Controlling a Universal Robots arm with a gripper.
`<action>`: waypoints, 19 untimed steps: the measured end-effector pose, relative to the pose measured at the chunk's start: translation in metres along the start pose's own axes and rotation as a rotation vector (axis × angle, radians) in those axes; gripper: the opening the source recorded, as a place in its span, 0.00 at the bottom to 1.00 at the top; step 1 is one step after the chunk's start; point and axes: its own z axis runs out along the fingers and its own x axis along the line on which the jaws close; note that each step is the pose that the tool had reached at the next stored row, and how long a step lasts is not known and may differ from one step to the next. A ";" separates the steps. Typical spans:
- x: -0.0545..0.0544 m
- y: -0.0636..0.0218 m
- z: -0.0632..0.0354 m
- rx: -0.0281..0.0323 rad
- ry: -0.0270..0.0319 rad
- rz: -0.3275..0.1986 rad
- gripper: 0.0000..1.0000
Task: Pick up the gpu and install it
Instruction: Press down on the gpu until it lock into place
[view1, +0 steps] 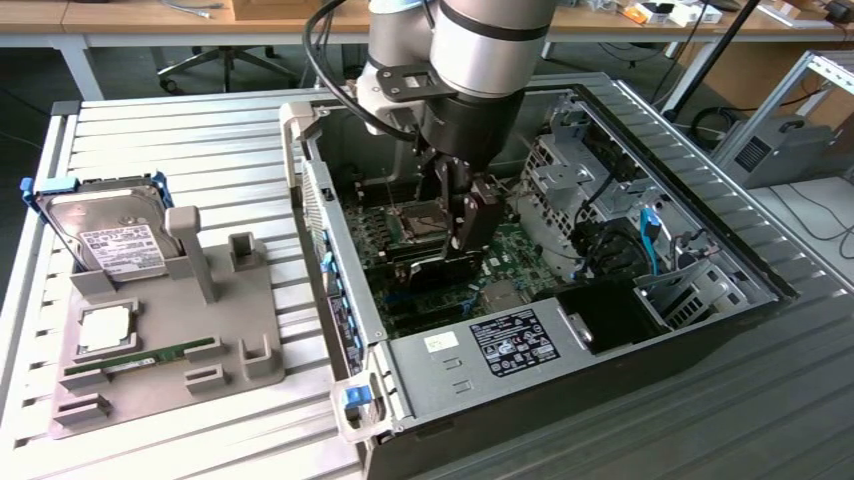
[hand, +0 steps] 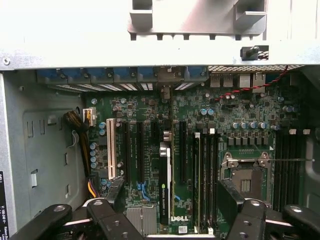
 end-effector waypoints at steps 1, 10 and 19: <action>0.000 0.0000 0.0000 0.0000 0.0000 0.000 0.83; 0.000 0.0000 0.0000 0.0000 0.0000 0.000 0.82; 0.000 0.0000 0.0000 -0.0001 0.0001 0.000 0.21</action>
